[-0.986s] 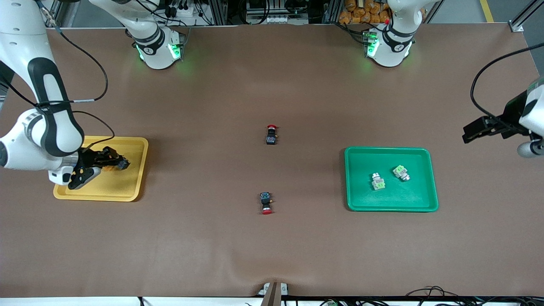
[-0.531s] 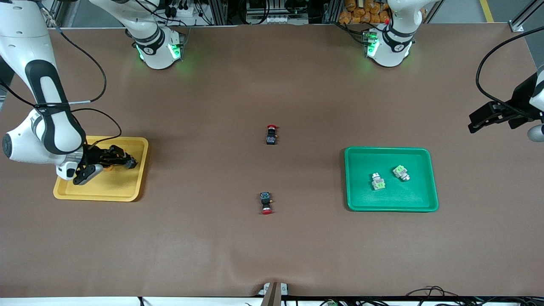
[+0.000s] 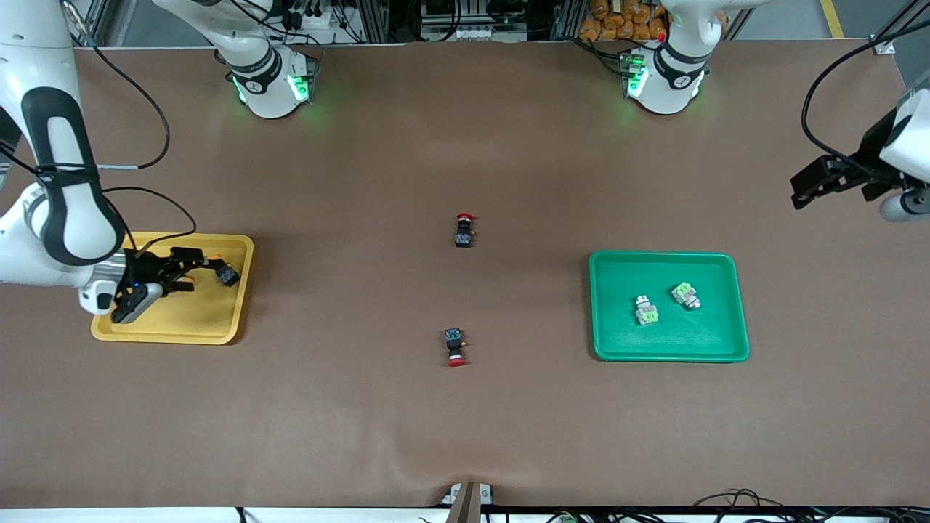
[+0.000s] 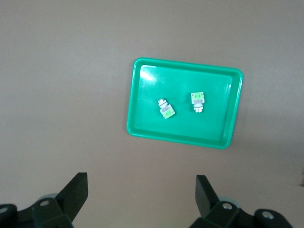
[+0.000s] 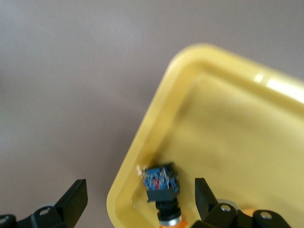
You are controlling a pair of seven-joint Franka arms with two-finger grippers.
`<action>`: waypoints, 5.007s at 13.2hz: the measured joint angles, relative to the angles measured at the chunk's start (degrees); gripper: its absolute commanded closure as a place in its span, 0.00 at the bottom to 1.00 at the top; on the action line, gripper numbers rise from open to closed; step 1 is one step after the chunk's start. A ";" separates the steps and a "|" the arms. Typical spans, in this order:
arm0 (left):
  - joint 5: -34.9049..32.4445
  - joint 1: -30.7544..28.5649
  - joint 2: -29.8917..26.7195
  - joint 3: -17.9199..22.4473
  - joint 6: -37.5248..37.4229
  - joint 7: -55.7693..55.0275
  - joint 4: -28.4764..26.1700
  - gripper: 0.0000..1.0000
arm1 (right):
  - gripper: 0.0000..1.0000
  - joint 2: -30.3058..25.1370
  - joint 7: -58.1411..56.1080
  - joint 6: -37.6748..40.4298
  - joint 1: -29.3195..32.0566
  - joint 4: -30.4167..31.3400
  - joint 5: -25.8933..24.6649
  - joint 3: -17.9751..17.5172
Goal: Place green and yellow buttons in trays
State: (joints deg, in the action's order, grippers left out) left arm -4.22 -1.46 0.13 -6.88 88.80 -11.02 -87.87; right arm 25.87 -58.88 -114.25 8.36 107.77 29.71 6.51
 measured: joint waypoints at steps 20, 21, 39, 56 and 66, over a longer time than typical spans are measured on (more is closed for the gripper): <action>3.48 1.16 -4.40 1.76 0.75 0.55 -6.76 0.00 | 0.00 2.43 15.41 1.04 -9.01 -35.46 -4.74 -0.60; 3.48 1.16 -4.46 1.77 0.69 0.55 -6.76 0.00 | 0.00 1.97 15.37 0.60 -9.31 -35.78 -7.05 -0.75; 3.52 0.74 -4.48 1.95 0.63 0.55 -7.17 0.00 | 0.00 -9.50 34.85 27.76 -10.19 -38.54 -26.06 -3.50; 3.54 0.72 -4.56 1.97 0.76 0.55 -7.00 0.00 | 0.00 -27.84 47.15 27.52 -10.01 -17.99 -35.29 -4.91; 3.54 -0.57 -4.90 2.26 -0.72 0.74 -5.71 0.00 | 0.00 -27.84 47.43 25.92 -9.84 -17.96 -34.70 -4.94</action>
State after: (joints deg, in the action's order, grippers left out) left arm -0.68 -2.03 -4.78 -4.61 88.08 -10.28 -93.58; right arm -1.98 -11.45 -88.33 -1.49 89.80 -4.99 1.57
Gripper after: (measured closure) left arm 0.000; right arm 0.000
